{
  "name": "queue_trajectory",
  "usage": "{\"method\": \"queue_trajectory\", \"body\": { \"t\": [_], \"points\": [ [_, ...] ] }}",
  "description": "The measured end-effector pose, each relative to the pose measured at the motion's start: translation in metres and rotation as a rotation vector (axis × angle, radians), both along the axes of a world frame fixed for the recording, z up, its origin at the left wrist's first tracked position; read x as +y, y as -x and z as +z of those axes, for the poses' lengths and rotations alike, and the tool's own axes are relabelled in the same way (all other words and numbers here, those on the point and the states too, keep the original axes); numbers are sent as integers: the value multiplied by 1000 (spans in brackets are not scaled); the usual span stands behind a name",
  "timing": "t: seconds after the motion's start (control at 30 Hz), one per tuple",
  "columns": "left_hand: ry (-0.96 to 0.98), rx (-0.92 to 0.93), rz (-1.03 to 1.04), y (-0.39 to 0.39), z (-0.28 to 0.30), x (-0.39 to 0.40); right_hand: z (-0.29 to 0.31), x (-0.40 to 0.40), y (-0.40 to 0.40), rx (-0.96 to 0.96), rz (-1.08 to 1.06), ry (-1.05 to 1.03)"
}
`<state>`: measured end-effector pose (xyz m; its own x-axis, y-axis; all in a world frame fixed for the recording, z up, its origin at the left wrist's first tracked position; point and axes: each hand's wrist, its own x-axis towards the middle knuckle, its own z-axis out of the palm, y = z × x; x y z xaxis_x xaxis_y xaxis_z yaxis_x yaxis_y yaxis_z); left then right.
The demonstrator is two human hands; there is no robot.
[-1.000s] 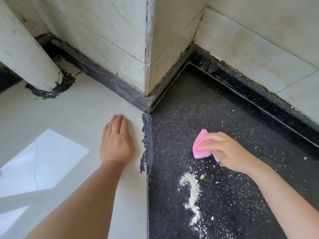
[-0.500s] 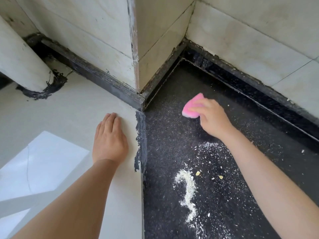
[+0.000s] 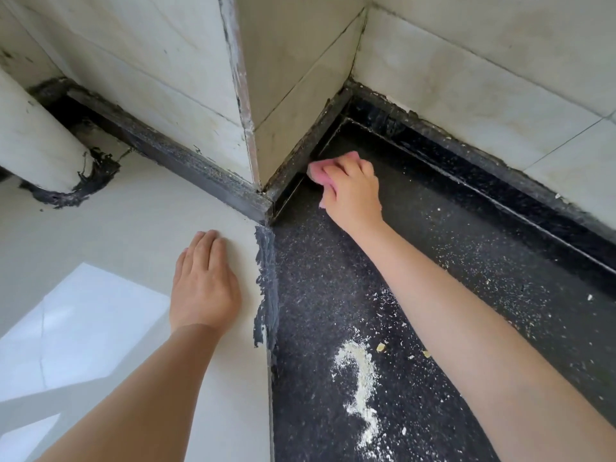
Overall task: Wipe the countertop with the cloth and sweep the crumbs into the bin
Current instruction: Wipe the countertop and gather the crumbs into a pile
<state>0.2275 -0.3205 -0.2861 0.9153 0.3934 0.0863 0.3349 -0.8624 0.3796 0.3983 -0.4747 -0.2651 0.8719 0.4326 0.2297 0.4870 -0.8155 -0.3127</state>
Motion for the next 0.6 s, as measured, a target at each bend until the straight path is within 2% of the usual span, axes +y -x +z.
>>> {"method": "queue_trajectory", "body": {
  "t": [0.17,0.33,0.5,0.6],
  "points": [
    [4,7,4,1,0,0,-3,4,-31,150,-179,109],
    [-4,1,4,0,1,-1,1,-39,-33,202,-328,175],
    [0,-6,-3,1,0,-1,6,-102,10,267,-486,193],
    [-13,-21,-4,1,0,-1,5,-135,54,255,-492,221]
  ]
}}
